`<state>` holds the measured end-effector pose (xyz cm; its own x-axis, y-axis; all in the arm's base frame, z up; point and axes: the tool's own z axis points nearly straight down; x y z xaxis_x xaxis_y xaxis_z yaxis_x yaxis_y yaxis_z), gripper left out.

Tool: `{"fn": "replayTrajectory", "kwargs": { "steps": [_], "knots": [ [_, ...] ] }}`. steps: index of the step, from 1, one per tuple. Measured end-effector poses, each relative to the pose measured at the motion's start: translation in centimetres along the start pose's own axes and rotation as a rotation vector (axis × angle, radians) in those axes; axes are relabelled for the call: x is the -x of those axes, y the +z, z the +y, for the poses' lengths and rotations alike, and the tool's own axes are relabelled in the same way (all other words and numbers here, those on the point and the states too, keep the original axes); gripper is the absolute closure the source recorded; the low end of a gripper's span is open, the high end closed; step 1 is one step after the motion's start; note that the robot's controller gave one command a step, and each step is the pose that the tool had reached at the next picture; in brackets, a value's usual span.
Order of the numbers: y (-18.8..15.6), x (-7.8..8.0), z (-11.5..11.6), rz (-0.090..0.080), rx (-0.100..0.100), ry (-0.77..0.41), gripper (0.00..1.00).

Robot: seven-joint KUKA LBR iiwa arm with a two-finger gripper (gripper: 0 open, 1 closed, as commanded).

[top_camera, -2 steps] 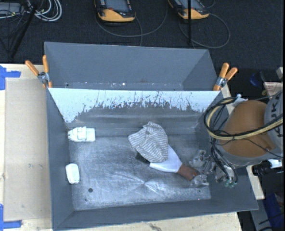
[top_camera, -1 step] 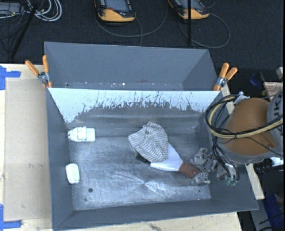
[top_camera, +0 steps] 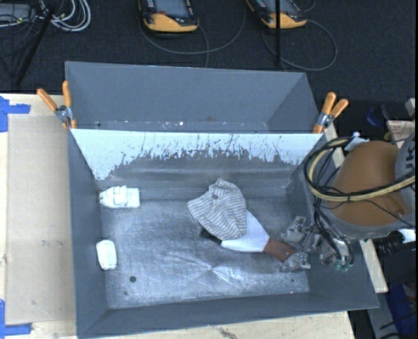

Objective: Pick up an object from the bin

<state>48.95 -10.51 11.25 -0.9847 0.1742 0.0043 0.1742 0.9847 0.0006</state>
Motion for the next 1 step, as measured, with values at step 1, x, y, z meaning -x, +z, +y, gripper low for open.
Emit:
{"fn": "replayTrajectory", "kwargs": {
  "steps": [1],
  "knots": [
    [-1.76, -0.12, 0.00, 0.005, 0.000, -0.001, 1.00]
  ]
}}
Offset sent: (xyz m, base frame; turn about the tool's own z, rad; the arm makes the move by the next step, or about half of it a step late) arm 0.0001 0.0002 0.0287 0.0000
